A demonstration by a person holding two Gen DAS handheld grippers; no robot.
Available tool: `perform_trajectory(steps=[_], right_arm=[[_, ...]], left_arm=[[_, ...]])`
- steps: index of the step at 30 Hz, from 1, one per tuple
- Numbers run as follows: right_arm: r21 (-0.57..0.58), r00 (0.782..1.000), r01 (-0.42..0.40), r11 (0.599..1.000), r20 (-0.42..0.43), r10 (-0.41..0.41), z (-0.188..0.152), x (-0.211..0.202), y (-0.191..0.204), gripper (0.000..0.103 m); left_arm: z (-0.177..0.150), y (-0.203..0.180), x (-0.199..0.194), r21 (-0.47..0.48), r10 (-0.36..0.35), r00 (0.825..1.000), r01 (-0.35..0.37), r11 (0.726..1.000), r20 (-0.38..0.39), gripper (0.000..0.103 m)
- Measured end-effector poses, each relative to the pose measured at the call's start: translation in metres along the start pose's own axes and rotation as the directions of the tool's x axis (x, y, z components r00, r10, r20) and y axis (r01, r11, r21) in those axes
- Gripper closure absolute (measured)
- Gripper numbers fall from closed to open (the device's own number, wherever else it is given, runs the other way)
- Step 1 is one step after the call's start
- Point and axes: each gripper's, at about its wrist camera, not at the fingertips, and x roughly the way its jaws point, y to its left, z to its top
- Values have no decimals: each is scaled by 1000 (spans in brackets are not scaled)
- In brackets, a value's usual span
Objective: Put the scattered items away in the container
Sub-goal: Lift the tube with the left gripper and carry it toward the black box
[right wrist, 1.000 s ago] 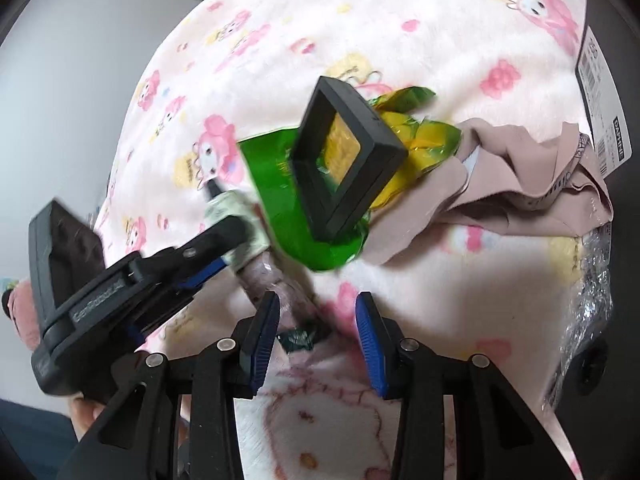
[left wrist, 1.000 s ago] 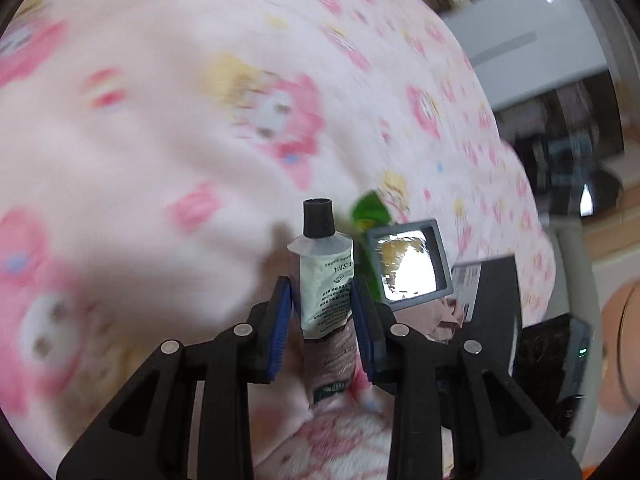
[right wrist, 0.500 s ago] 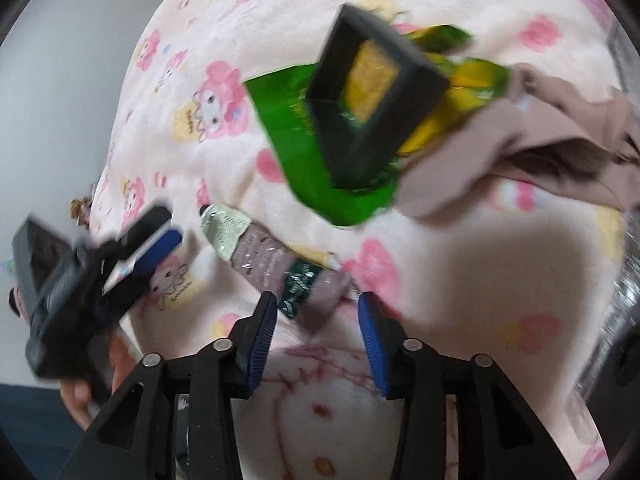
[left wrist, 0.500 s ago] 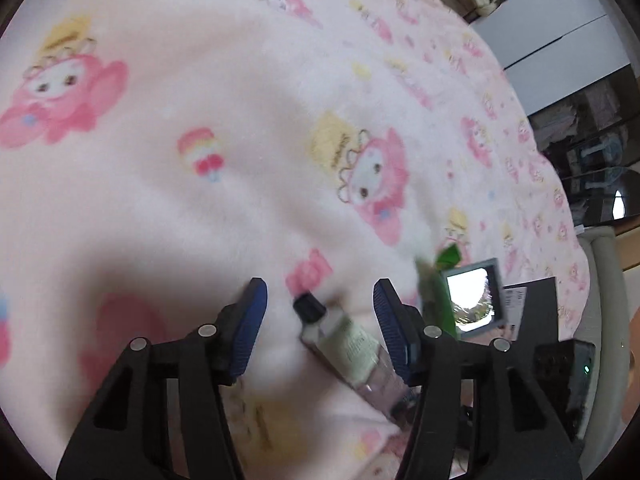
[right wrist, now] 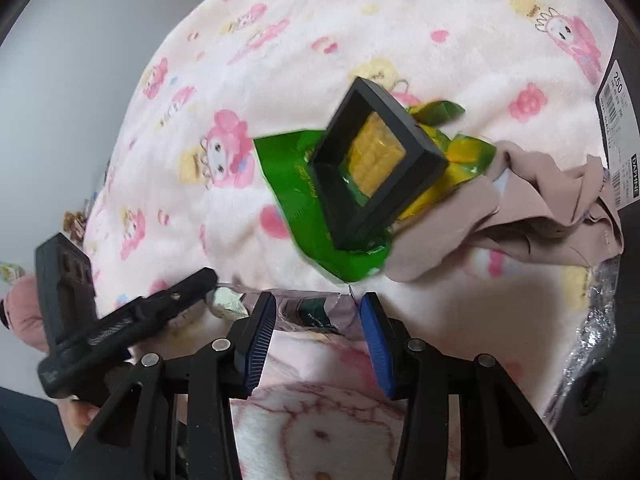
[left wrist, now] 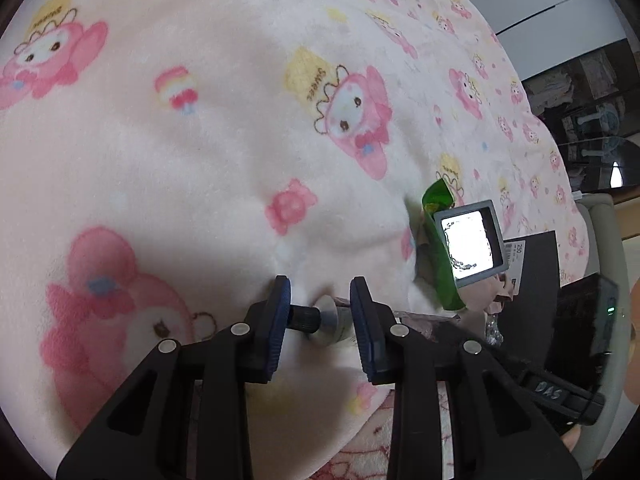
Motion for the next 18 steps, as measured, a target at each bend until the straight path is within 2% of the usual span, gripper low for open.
perform_trajectory(steps=[1, 2, 4, 6, 8, 12, 17, 18], right_arm=[[19, 999, -11, 1000, -34, 12, -1, 1, -12, 62], [33, 998, -20, 999, -53, 21, -6, 0, -19, 62], [32, 997, -26, 999, -68, 28, -4, 5, -20, 62], [9, 998, -27, 1000, -64, 27, -3, 8, -13, 61], [-7, 998, -25, 1000, -51, 24, -3, 6, -8, 61], [-8, 999, -38, 999, 19, 38, -12, -18, -1, 61], [-40, 986, -60, 997, 156, 65, -27, -81, 8, 61], [-45, 981, -62, 997, 181, 69, -31, -102, 0, 61]], left_arm=[[0, 2, 2, -8, -3, 1000, 3, 1000, -5, 70], [0, 2, 7, -1, -6, 1000, 6, 1000, -17, 64], [-3, 0, 12, 8, 1, 1000, -1, 1000, -24, 62], [-4, -2, 10, 20, 8, 1000, -8, 1000, -10, 61], [-6, -5, 5, 19, 6, 1000, -6, 1000, -6, 66], [-13, -27, -14, 50, -29, 1000, 29, 998, -6, 67], [-38, -73, -42, 131, -99, 995, 100, 986, -9, 67], [-39, -81, -46, 145, -112, 994, 112, 983, -10, 67]])
